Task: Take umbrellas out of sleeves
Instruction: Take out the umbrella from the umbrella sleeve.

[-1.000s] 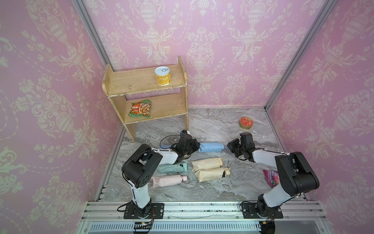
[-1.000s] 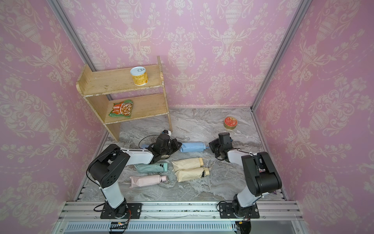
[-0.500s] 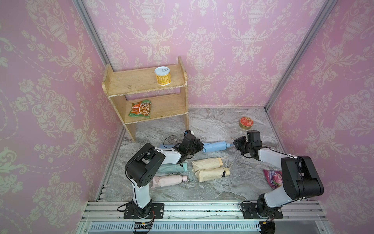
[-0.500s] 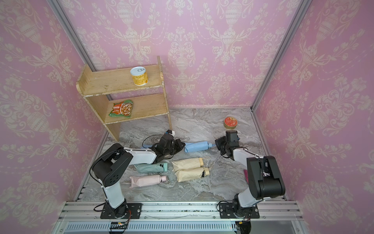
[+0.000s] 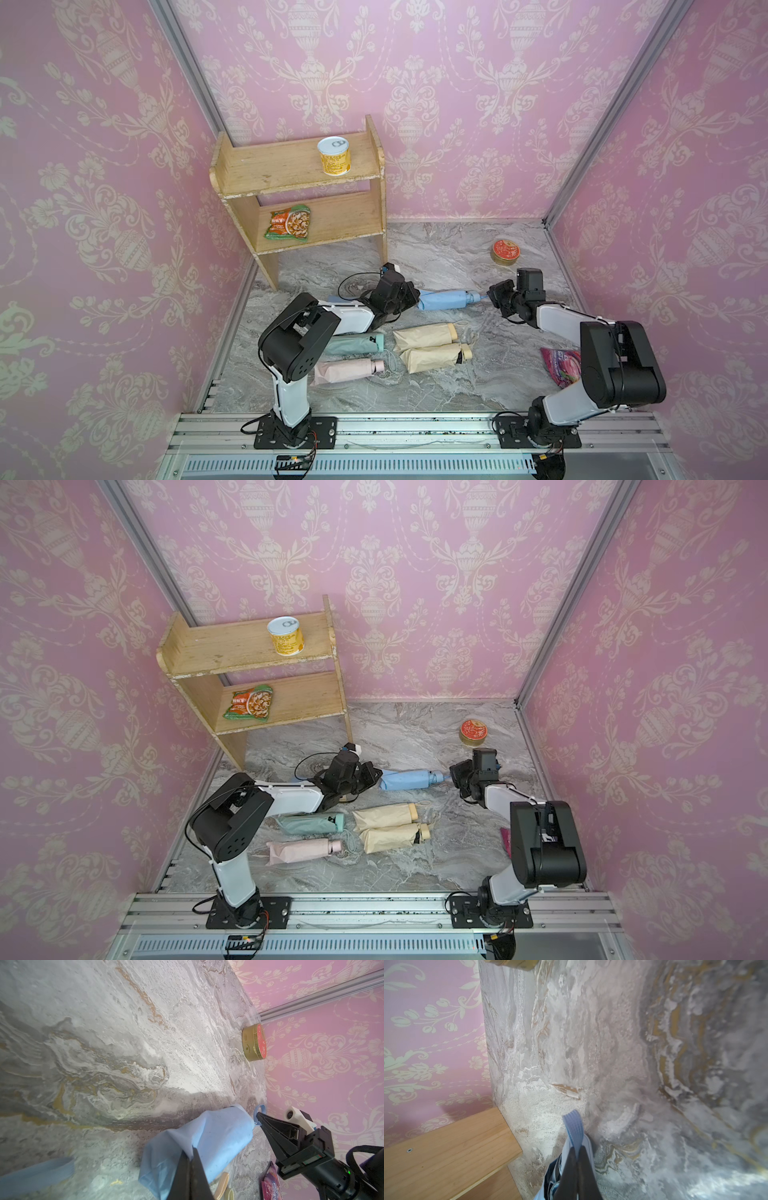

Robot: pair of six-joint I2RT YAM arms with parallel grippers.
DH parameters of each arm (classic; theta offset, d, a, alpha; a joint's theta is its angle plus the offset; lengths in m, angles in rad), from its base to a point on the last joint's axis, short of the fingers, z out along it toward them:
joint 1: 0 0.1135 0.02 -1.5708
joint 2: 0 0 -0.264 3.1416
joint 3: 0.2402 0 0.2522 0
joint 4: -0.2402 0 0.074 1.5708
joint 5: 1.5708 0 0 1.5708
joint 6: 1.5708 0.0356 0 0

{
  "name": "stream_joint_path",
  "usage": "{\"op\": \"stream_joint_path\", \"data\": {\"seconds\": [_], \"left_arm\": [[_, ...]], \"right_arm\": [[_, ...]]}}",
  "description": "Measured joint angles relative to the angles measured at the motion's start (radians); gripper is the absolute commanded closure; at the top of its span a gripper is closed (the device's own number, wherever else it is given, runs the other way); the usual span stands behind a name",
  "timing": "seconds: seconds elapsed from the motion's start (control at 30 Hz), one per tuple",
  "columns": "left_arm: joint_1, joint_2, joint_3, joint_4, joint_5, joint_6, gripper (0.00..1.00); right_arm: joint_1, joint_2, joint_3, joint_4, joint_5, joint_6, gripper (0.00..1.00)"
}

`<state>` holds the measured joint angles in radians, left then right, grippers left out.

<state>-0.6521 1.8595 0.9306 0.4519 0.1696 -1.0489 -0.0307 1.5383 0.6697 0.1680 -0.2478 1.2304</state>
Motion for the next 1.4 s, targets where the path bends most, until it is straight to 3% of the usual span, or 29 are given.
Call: {"op": "stream_joint_path", "data": {"seconds": [1.4], "left_arm": [[0.0,0.002,0.023,-0.03,0.0,0.045,1.0]], "right_arm": [[-0.194,-0.019,-0.035,-0.002,-0.042,-0.027,1.0]]}}
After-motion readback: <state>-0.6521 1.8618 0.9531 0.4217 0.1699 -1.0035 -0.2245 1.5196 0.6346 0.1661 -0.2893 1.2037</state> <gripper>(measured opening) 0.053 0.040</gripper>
